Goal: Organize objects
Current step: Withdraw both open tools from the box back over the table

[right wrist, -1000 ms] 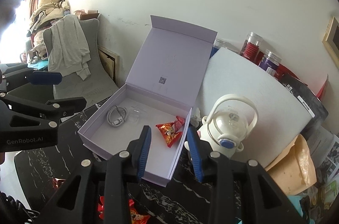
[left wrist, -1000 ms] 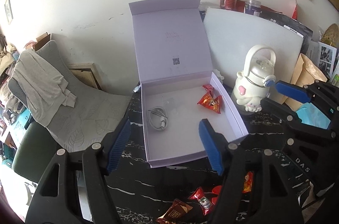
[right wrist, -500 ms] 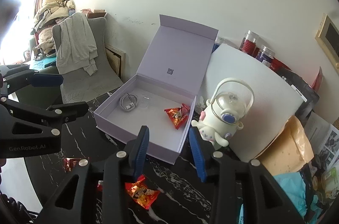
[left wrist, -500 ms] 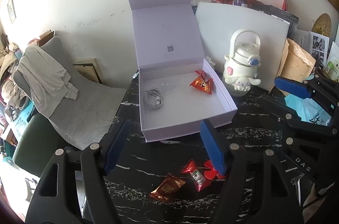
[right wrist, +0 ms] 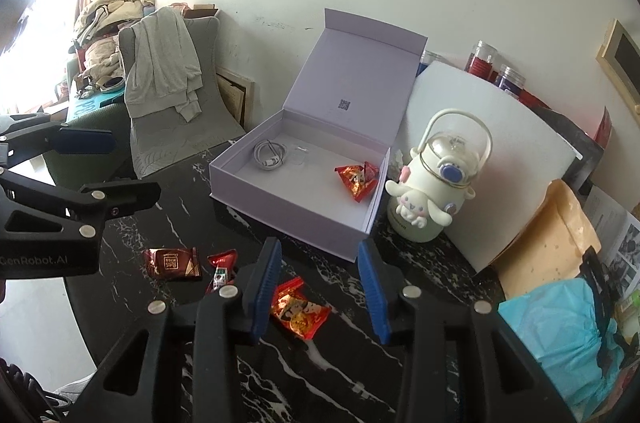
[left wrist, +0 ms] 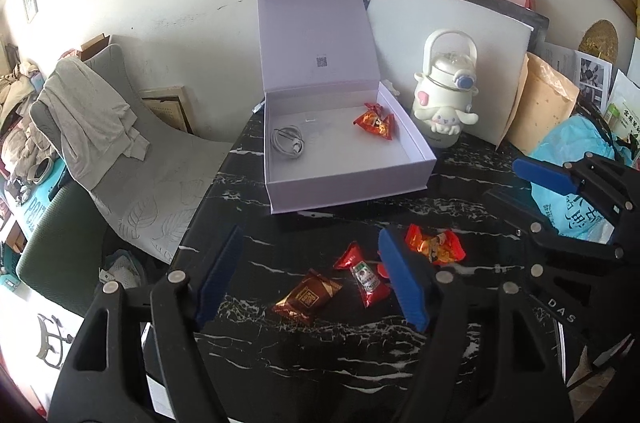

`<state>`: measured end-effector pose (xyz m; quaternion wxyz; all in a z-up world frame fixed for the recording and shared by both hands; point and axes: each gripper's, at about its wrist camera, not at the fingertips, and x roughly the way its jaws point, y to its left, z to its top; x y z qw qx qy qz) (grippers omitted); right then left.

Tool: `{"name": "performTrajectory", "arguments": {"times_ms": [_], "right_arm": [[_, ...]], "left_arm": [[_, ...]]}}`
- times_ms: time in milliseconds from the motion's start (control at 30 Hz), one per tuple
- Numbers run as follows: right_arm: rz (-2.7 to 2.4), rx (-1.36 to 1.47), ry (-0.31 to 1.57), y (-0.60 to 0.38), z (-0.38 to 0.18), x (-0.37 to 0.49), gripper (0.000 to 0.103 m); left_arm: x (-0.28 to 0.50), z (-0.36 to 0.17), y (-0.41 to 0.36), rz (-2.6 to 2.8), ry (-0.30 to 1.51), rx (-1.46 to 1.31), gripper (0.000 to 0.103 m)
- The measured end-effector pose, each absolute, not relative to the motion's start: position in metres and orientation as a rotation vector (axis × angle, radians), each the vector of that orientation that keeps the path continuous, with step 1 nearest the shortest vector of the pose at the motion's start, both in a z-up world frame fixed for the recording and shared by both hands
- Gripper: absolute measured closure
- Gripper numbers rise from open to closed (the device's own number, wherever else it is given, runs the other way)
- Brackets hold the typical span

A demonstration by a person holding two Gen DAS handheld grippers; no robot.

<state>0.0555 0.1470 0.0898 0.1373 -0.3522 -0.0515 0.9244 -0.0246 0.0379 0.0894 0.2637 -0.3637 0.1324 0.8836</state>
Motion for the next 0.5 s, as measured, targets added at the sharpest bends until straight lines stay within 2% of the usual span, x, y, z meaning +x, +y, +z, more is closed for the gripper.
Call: {"name": "performTrajectory", "arguments": {"times_ms": [200, 500], "right_arm": [[2.674, -1.076, -0.146, 0.138, 0.068, 0.065, 0.063], [2.657, -1.169, -0.118, 0.134, 0.035, 0.068, 0.056]], "left_arm": [[-0.01, 0.074, 0.028, 2.38, 0.349, -1.011, 0.033], [0.0, 0.051, 0.02, 2.385, 0.353, -1.044, 0.032]]}}
